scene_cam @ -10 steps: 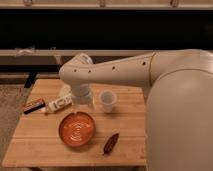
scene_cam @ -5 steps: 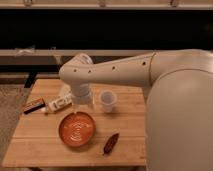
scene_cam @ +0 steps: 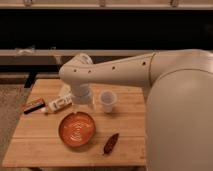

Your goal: Place the pepper in the ceramic bowl

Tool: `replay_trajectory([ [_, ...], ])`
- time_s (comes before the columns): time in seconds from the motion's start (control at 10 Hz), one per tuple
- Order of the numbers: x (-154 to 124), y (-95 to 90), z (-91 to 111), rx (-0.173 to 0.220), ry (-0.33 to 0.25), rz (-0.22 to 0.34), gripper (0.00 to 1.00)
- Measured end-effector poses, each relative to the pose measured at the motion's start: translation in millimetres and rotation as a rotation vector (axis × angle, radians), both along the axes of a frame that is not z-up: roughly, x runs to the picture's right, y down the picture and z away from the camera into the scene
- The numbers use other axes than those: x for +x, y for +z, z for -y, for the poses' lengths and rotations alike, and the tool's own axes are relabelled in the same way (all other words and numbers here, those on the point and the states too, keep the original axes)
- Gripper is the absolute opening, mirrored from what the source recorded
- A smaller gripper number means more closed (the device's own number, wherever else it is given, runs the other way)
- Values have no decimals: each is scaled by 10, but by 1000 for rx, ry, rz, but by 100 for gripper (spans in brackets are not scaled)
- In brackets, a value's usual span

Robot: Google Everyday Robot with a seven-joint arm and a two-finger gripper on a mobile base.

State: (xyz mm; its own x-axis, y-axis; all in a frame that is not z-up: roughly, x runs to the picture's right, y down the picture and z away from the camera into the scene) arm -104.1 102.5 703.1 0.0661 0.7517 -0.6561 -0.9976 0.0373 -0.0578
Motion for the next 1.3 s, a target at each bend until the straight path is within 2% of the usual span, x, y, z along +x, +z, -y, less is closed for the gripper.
replay_trajectory([
  [1.0, -1, 6, -8, -1, -2, 0, 65],
  [1.3, 123, -17, -147, 0, 33, -26, 65],
])
